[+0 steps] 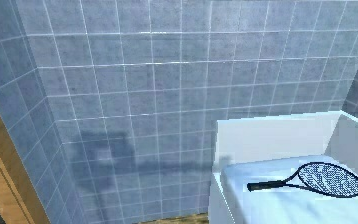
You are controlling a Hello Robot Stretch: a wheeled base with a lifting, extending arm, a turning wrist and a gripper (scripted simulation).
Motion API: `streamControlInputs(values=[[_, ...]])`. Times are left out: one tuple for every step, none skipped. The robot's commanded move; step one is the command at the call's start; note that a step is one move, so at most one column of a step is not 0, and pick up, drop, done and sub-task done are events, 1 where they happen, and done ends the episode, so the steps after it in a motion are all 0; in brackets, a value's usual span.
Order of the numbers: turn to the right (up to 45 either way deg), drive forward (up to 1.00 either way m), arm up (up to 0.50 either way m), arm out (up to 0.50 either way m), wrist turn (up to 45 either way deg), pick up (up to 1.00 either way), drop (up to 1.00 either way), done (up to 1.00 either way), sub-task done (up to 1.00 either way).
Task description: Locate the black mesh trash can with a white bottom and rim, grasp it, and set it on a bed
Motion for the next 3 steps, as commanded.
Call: streamControlInputs(values=[[0.0, 0.00, 0.00, 0.00, -45.0, 0.00, 0.00, 0.00, 0.00], [0.0, 0.00, 0.00, 0.00, -45.0, 0.00, 0.00, 0.00, 0.00], [0.0, 0.00, 0.00, 0.00, -30.0, 0.00, 0.00, 0.00, 0.00]])
